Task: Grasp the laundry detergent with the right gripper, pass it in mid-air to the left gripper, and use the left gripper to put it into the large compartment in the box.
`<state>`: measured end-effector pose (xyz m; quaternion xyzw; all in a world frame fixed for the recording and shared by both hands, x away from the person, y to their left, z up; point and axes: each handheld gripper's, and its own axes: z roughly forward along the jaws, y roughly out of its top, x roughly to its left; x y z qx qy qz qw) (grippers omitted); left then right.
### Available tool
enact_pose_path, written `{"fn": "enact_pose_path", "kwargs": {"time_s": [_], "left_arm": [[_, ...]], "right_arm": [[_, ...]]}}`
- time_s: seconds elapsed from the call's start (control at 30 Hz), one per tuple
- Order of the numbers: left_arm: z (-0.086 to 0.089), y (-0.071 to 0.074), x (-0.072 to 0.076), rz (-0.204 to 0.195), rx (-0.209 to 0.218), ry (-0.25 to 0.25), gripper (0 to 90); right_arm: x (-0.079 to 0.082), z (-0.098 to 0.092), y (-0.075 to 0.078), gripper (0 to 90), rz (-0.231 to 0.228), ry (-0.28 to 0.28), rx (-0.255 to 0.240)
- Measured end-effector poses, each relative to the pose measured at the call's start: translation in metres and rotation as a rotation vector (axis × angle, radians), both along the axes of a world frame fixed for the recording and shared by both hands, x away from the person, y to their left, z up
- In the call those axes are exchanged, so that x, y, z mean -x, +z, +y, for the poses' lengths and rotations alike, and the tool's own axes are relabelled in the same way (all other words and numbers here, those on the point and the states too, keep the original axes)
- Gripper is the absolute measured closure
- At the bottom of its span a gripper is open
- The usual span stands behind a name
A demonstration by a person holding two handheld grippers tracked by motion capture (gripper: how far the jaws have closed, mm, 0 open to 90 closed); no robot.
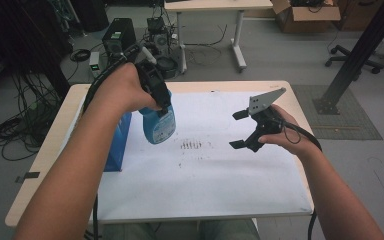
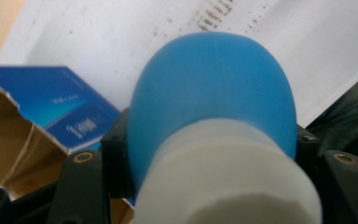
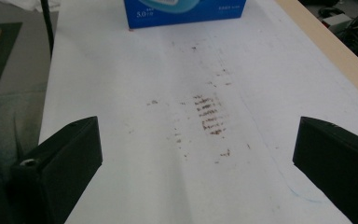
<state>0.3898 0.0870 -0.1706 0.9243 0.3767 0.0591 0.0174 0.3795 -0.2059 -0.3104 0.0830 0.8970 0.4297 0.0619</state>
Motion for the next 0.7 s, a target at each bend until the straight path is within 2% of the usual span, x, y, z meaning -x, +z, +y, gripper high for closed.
{"fn": "enact_pose_path", "kwargs": {"time_s": [0.07,0.1,0.13,0.17,0.2,0.33,0.43,0.47,0.6,0.63,0.67,0.7], "left_arm": [[0.004,0.004,-0.002,0.009,-0.001,0.027,38.1],[0.008,0.007,-0.004,0.013,0.01,0.067,38.1],[0.008,0.007,-0.004,0.013,0.01,0.067,38.1],[0.012,0.011,-0.005,0.013,0.014,0.096,38.1],[0.012,0.011,-0.005,0.013,0.014,0.096,38.1],[0.023,0.021,-0.008,0.008,0.027,0.17,38.1],[0.032,0.033,-0.012,0.006,0.025,0.214,38.1],[0.038,0.041,-0.014,-0.006,0.021,0.249,38.1],[0.046,0.052,-0.015,-0.011,0.017,0.284,38.1],[0.049,0.055,-0.016,-0.01,0.02,0.298,38.1],[0.057,0.059,-0.017,0.001,0.031,0.339,38.1],[0.057,0.059,-0.017,0.001,0.031,0.339,38.1]], "right_arm": [[-0.001,-0.001,0.001,1.6,-0.002,-0.003,0.022],[-0.003,-0.002,0.002,1.7,-0.003,-0.004,0.04],[-0.003,-0.002,0.002,1.7,-0.003,-0.004,0.04],[-0.004,-0.003,0.003,1.8,-0.006,-0.009,0.06],[-0.004,-0.003,0.003,1.8,-0.006,-0.009,0.06],[-0.007,-0.006,0.005,2.0,-0.01,-0.018,0.09],[-0.008,-0.008,0.006,2.0,-0.011,-0.024,0.101],[-0.009,-0.009,0.006,2.0,-0.008,-0.025,0.111],[-0.011,-0.011,0.003,2.2,0.001,-0.023,0.128],[-0.012,-0.011,0.002,2.2,0.005,-0.028,0.135],[-0.013,-0.012,0.002,2.3,0.01,-0.032,0.14],[-0.013,-0.012,0.002,2.3,0.01,-0.032,0.14]]}}
